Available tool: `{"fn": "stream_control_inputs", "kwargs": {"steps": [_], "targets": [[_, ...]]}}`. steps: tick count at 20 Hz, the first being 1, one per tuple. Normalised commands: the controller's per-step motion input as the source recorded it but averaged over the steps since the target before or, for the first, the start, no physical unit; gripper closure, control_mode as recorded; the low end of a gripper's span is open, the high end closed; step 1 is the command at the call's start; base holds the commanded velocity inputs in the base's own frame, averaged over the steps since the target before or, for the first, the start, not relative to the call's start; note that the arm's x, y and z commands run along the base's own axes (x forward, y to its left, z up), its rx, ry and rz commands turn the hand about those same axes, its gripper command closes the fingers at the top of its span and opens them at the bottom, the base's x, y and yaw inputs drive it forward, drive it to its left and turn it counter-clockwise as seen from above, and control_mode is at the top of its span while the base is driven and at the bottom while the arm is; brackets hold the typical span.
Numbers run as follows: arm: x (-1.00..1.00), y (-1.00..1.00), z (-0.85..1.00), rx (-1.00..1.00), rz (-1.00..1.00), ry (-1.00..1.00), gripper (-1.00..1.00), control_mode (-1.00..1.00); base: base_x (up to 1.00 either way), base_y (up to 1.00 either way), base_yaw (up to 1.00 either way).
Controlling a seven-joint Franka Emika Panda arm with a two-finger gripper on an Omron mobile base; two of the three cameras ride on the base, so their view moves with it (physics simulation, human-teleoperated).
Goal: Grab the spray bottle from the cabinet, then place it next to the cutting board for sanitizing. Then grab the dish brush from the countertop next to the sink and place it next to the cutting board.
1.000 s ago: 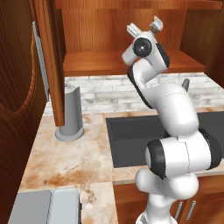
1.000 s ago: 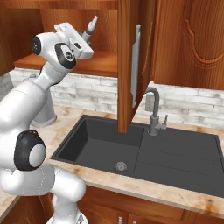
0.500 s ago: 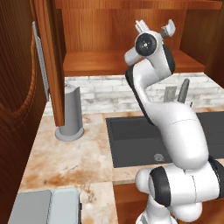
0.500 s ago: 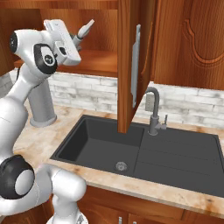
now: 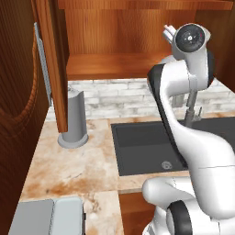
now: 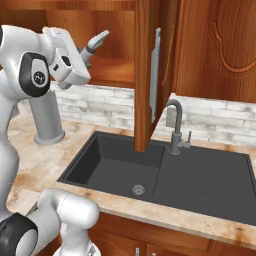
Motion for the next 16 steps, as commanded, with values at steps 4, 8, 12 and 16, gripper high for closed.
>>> {"fn": "stream_control_inputs", "kwargs": {"steps": [4,8,12,16], "targets": [[-1.00,0.00,-0.64,-0.34,0.15,0.03,1.00,-1.00,0.00,0.00,0.00],[-1.00,-0.02,-0.16,-0.25,0.16,0.01,1.00,-1.00,0.00,0.00,0.00],[-0.70,0.00,-0.42,-0.27,0.15,0.01,1.00,-1.00,0.00,0.00,0.00],[-0.30,0.01,-0.46,-0.24,0.10,0.08,1.00,-1.00,0.00,0.00,0.00]]}}
